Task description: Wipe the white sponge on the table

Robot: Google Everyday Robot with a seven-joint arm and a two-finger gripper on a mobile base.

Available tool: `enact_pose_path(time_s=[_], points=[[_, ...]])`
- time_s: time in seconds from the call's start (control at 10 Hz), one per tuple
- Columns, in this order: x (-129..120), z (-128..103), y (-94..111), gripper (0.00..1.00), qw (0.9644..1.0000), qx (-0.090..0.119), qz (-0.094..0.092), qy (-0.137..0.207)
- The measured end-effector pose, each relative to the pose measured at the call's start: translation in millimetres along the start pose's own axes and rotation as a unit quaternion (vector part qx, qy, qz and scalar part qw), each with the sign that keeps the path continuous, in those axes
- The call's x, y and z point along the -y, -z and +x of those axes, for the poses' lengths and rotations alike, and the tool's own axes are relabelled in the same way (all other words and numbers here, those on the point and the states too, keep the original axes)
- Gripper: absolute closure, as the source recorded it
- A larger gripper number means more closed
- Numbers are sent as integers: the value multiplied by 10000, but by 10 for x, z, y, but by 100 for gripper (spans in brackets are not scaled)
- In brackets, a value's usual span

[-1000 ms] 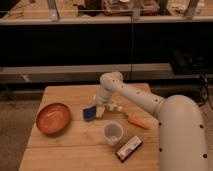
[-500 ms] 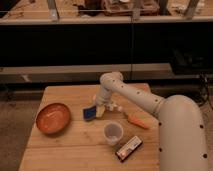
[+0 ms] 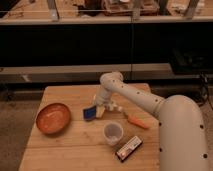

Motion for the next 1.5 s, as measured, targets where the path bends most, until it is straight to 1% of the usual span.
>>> enact_pose_path(time_s=[0.1, 0.2, 0.3, 0.4, 0.5, 0.6, 0.7, 0.8, 1.0, 1.2, 1.3, 1.5], points=[[-5, -6, 18, 78, 9998, -112, 132, 104], [7, -98, 10, 82, 9983, -319, 336, 348], [21, -178, -12, 90, 9970, -415, 407, 514], [32, -268, -33, 97, 9961, -438, 420, 642], [42, -354, -54, 100, 9950, -445, 411, 799], [42, -420, -81, 100, 9941, -414, 362, 937], [34, -498, -118, 100, 9933, -365, 292, 1059], [-7, -576, -158, 100, 9925, -279, 172, 1180], [-149, -558, -177, 100, 9920, -254, 48, 1233], [-350, -543, -194, 100, 9917, -420, -18, 1214], [-459, -537, -210, 100, 9914, -507, -21, 1205], [-634, -461, -248, 100, 9918, -601, -17, 1127]])
